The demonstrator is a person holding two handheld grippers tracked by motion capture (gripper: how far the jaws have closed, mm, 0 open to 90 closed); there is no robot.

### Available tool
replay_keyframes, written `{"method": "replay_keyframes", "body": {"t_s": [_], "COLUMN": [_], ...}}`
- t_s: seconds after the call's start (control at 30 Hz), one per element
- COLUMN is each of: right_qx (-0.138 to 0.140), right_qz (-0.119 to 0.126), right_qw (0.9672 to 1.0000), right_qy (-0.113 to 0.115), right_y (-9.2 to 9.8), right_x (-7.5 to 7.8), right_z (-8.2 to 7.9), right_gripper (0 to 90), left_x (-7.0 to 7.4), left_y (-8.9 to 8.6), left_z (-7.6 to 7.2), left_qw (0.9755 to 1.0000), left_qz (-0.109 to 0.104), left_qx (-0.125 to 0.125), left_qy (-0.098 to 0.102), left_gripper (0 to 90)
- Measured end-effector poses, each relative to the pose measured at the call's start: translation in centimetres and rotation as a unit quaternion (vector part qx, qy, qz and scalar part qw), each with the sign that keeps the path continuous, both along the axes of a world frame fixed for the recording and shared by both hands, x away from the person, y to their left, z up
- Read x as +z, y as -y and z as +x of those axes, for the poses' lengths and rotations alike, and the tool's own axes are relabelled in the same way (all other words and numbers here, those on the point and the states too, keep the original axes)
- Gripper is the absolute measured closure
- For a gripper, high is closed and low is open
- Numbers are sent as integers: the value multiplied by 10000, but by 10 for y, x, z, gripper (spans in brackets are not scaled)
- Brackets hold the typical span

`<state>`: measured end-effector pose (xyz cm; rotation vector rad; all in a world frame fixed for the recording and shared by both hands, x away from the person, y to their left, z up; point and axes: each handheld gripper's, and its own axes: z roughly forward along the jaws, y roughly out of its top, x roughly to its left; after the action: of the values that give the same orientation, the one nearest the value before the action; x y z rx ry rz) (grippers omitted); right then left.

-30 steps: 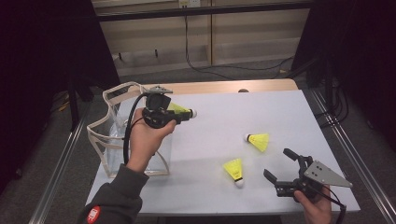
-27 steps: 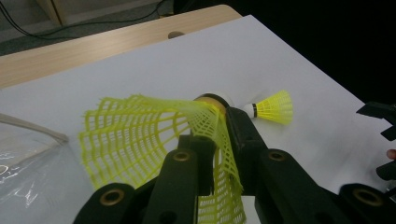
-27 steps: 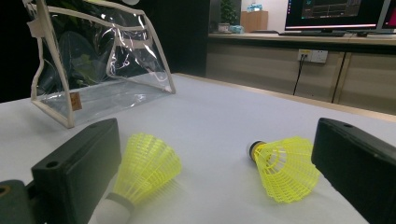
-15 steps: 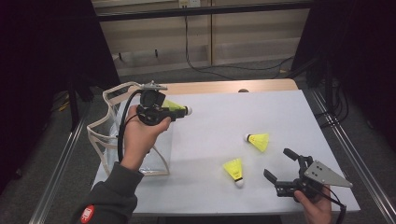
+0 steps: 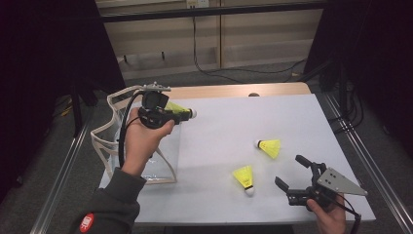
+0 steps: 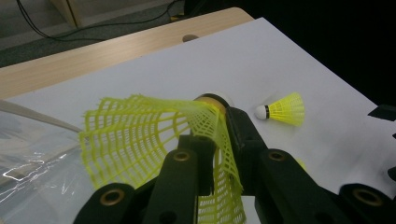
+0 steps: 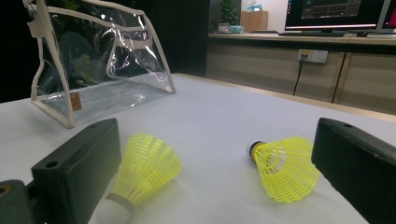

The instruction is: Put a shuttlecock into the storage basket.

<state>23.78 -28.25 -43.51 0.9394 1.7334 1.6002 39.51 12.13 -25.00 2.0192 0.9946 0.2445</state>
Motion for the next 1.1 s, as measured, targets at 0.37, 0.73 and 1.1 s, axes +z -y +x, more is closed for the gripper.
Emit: {"method": "replay_keyframes", "body": {"t_s": [0.37,0.73,1.1], "right_qx": [-3,-1,6], "right_qz": [-7,-3,-3], "right_qw": [10000,10000,10000], "right_qy": [-1,5,8], "right_y": [0,0,0], "right_x": [0,0,0], "right_z": [0,0,0], "right_gripper": [13,13,13], "left_x": [4,8,16], "left_y": [-6,-12,-20], "left_z": [2,4,4], "left_qw": [10000,9999,9997], "left_qz": [24,44,141], "left_qx": [78,143,187], "left_qy": [-2,26,93], "left_gripper": [821,821,821]}}
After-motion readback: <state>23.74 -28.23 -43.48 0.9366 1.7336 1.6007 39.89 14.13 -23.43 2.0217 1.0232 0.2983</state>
